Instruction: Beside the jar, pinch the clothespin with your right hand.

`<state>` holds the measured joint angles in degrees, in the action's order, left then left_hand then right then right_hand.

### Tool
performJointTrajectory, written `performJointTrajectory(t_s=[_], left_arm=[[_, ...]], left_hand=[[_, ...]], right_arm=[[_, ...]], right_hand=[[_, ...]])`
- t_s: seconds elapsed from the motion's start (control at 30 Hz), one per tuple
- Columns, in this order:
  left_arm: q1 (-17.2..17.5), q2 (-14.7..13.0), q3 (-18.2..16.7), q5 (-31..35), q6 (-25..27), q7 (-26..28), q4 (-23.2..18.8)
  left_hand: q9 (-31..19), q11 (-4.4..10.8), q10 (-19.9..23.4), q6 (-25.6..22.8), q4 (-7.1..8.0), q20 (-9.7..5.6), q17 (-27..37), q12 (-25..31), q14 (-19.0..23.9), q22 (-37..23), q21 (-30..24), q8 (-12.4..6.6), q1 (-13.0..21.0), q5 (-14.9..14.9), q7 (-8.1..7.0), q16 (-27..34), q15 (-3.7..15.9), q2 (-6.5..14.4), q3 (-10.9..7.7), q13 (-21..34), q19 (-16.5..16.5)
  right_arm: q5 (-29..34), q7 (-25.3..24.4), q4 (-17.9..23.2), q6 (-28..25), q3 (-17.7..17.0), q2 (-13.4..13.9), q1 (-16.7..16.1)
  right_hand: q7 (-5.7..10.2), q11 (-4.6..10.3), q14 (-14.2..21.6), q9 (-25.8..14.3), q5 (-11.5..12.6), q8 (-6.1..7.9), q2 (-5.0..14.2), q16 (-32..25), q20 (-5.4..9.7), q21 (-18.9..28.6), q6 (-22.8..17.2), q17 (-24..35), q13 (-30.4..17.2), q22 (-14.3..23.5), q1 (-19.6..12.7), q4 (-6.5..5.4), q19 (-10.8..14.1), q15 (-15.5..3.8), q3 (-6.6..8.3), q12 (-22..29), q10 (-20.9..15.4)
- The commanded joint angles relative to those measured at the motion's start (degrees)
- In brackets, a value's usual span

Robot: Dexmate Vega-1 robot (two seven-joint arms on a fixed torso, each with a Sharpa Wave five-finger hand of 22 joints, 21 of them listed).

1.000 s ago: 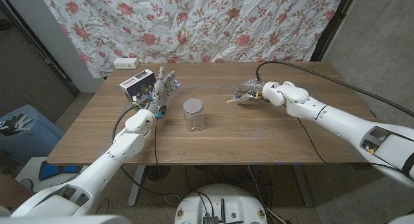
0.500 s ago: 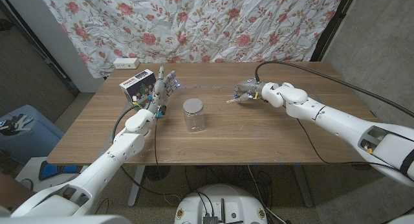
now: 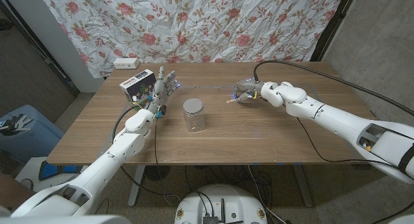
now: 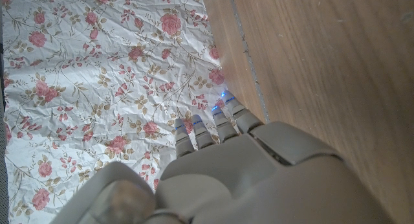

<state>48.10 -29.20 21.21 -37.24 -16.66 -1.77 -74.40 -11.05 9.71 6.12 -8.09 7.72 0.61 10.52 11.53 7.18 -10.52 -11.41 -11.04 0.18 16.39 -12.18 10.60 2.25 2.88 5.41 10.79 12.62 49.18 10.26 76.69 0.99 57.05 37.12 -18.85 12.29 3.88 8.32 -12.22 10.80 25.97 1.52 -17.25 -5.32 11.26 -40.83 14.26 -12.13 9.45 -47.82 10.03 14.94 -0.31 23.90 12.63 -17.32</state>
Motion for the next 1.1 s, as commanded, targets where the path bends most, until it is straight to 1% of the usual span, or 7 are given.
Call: performJointTrajectory(t_s=[0.03,0.4,0.9,0.97,1.1], left_arm=[[0.0,0.0,0.0,0.0,0.0,0.0,0.0],[0.0,0.0,0.0,0.0,0.0,0.0,0.0],[0.0,0.0,0.0,0.0,0.0,0.0,0.1],[0.0,0.0,0.0,0.0,0.0,0.0,0.1],[0.0,0.0,0.0,0.0,0.0,0.0,0.1]], left_hand=[[-0.3,0.45,0.2,0.0,0.32,-0.13,0.2,0.3,0.5,-0.1,-0.4,-0.35,0.0,0.2,-0.5,0.3,0.43,0.6,0.0,0.1,0.4],[-0.3,0.4,0.2,0.0,0.32,-0.04,0.2,0.4,0.5,-0.1,-0.4,-0.35,0.0,0.2,-0.5,0.3,0.4,0.6,0.0,0.1,0.4],[-0.3,0.37,0.1,0.0,0.32,-0.12,0.2,0.3,0.5,-0.1,-0.4,-0.36,0.0,0.2,-0.5,0.3,0.43,0.6,0.0,0.1,0.4],[-0.3,0.32,0.1,0.0,0.32,-0.11,0.2,0.3,0.5,-0.1,-0.4,-0.36,0.0,0.2,-0.5,0.3,0.4,0.6,0.0,0.1,0.4],[-0.3,0.4,0.2,0.0,0.32,-0.04,0.2,0.3,0.5,-0.1,-0.4,-0.36,0.0,0.2,-0.5,0.3,0.37,0.6,0.0,0.1,0.4]], right_arm=[[0.9,-0.7,-0.1,0.6,0.1,0.6,0.3],[0.7,-2.0,-0.4,1.3,-0.3,0.8,-0.2],[0.3,-2.9,-0.6,1.0,-0.5,0.7,-0.9],[0.3,-3.1,-0.6,0.8,-0.5,0.7,-1.1],[0.2,-3.2,-0.4,0.4,-0.6,0.7,-1.3]], right_hand=[[0.2,0.08,0.7,-0.3,-0.2,0.57,-0.09,-0.5,0.0,0.0,-1.1,0.3,-0.2,0.2,-0.6,-0.11,0.5,-0.3,0.1,0.4,-0.7],[0.08,0.07,1.0,-0.7,-0.4,2.06,-0.21,-0.8,0.04,0.0,-3.7,0.5,-0.2,0.2,-0.9,-0.32,0.8,-0.54,-0.18,0.3,-1.1],[0.24,0.09,1.5,-1.1,-0.5,2.92,-0.16,-1.1,0.28,0.0,-4.8,0.8,-0.3,0.2,-1.2,-0.47,1.3,-0.86,-0.4,0.4,-1.8],[-0.04,0.24,1.6,-1.2,-0.6,3.3,-0.12,-1.2,0.31,0.0,-5.4,0.9,-0.3,0.2,-1.2,-0.54,1.4,-1.14,-0.49,0.4,-2.0],[-0.07,0.58,2.1,-1.3,-0.6,3.7,-0.04,-1.5,0.48,0.0,-5.9,1.0,-0.3,0.2,-1.2,-0.61,1.7,-1.56,-0.58,0.5,-2.5]])
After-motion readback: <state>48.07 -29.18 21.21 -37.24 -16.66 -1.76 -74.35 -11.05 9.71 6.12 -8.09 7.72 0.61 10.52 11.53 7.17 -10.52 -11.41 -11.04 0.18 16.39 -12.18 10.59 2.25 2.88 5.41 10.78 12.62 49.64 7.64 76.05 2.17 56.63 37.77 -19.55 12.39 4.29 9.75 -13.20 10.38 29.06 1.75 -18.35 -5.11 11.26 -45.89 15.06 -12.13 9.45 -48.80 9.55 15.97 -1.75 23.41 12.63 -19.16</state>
